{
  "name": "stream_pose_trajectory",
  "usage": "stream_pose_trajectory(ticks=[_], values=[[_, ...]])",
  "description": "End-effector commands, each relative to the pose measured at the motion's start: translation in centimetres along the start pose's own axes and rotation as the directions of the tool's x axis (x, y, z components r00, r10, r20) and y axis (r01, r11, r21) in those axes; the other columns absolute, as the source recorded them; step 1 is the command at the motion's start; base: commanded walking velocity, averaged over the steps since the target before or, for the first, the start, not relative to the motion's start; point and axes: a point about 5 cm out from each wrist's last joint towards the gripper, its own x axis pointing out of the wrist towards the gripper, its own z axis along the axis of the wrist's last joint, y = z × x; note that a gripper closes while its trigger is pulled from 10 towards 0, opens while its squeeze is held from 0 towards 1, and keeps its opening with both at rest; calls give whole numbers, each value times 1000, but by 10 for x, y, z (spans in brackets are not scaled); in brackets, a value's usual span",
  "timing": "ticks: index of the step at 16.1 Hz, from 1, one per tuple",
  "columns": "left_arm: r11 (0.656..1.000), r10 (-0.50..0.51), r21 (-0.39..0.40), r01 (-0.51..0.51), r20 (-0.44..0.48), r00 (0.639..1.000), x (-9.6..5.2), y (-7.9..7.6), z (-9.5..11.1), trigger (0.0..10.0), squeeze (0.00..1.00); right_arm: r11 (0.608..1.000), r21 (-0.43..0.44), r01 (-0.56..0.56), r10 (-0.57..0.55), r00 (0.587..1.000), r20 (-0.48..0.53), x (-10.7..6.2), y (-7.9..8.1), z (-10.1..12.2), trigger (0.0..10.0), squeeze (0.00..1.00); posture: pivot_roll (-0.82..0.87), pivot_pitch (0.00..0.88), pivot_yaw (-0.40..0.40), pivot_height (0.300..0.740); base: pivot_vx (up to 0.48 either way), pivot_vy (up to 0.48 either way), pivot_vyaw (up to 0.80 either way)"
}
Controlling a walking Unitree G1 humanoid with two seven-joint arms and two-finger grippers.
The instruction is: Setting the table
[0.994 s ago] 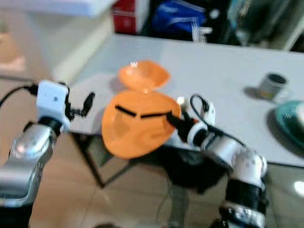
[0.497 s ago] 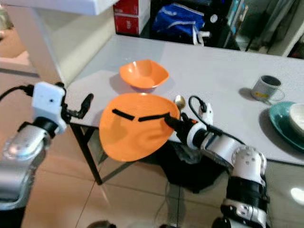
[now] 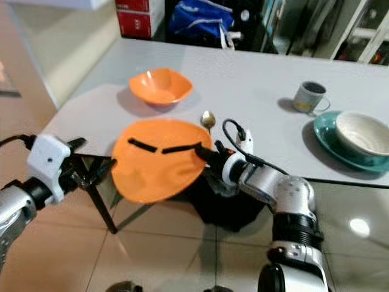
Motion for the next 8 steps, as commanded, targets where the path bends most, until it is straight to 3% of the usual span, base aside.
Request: stream_pose_trajectory(ticks=[1, 8], values=[[999, -46, 5, 46, -9, 999, -9, -1, 3, 10000, 0, 999, -13, -32, 33, 999, 39, 13, 9, 9, 10000, 0, 99, 48, -45, 740, 0, 0, 0], [1000, -18, 2, 18, 5, 1000, -12, 0, 8, 10000, 0, 999, -35, -27, 30, 996, 85, 46, 14, 12, 10000, 0, 128, 68, -52, 740, 0, 0, 0]])
